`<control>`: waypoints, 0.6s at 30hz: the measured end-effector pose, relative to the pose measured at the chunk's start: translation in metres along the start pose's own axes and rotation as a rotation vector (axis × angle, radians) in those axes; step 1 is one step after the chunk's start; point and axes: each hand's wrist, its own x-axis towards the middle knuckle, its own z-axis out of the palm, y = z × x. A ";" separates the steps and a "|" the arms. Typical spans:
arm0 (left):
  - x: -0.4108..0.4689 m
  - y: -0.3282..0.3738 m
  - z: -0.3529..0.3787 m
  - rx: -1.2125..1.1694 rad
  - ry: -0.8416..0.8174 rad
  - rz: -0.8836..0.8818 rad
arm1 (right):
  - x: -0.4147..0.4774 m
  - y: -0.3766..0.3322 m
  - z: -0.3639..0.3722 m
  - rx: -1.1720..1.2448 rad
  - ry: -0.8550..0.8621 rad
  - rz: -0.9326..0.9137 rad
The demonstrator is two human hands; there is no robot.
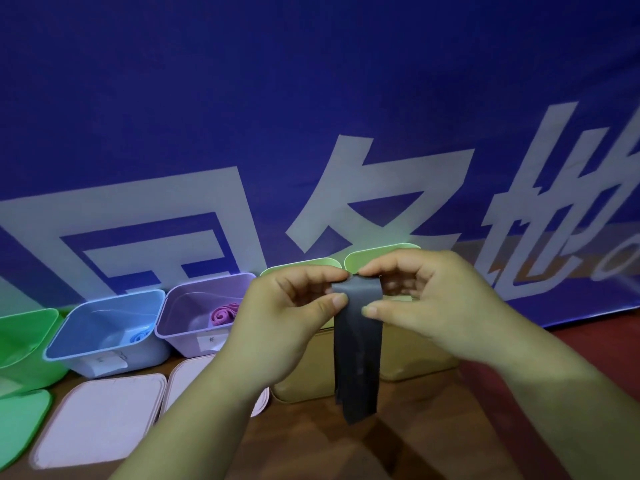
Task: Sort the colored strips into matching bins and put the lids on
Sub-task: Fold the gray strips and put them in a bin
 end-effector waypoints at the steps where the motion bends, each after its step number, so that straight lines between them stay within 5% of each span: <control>1: 0.001 0.002 0.004 -0.013 0.001 -0.013 | 0.000 0.001 -0.006 -0.058 0.013 -0.014; 11: 0.016 0.011 0.034 -0.031 -0.005 -0.025 | 0.009 0.007 -0.045 -0.074 -0.026 -0.032; 18: 0.025 0.008 0.038 0.360 -0.008 0.156 | 0.021 0.016 -0.056 0.031 -0.063 -0.017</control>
